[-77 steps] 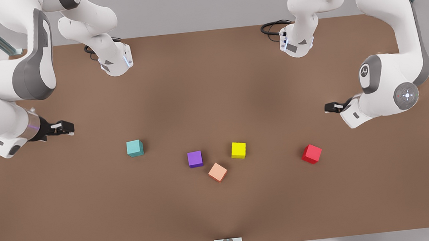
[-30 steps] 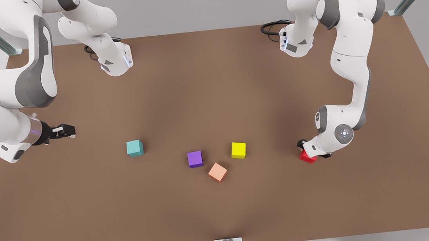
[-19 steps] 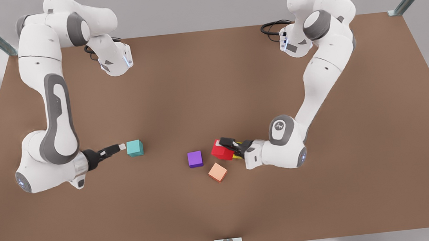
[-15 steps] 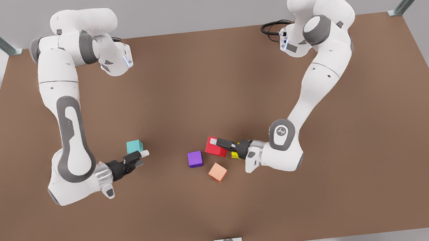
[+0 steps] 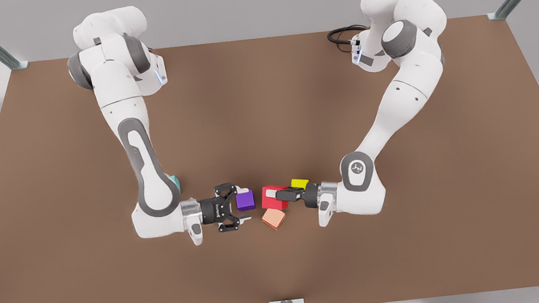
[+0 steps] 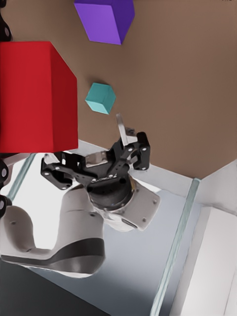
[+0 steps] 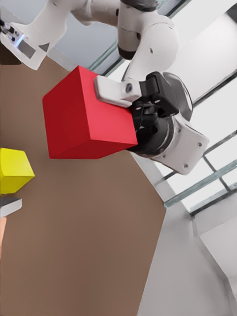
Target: Pick up red wooden cube and pass to hand red wooden cube and place in blue wooden cube
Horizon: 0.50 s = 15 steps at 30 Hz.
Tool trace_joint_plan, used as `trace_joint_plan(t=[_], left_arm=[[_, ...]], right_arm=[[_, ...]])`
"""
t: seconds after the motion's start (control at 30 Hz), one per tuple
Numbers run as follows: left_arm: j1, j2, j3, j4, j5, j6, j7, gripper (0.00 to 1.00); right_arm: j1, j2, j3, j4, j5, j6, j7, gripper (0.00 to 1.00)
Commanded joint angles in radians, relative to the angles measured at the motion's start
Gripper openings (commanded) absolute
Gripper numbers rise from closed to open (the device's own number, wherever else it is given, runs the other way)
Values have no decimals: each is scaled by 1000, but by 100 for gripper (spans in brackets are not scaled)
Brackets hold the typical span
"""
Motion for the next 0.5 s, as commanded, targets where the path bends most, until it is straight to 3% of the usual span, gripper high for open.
trace_joint_plan(t=[0.0,0.17,0.47], left_arm=[[-1,-2,-1,0,-16,30,-46,56],[-3,-8,-4,-5,-12,36,181,58],[-6,-8,-4,-3,-11,36,208,57]], right_arm=[[14,-3,0,-21,83,113,-765,100],[19,-40,25,-91,129,112,-823,100],[24,-43,60,-99,185,115,-837,100]])
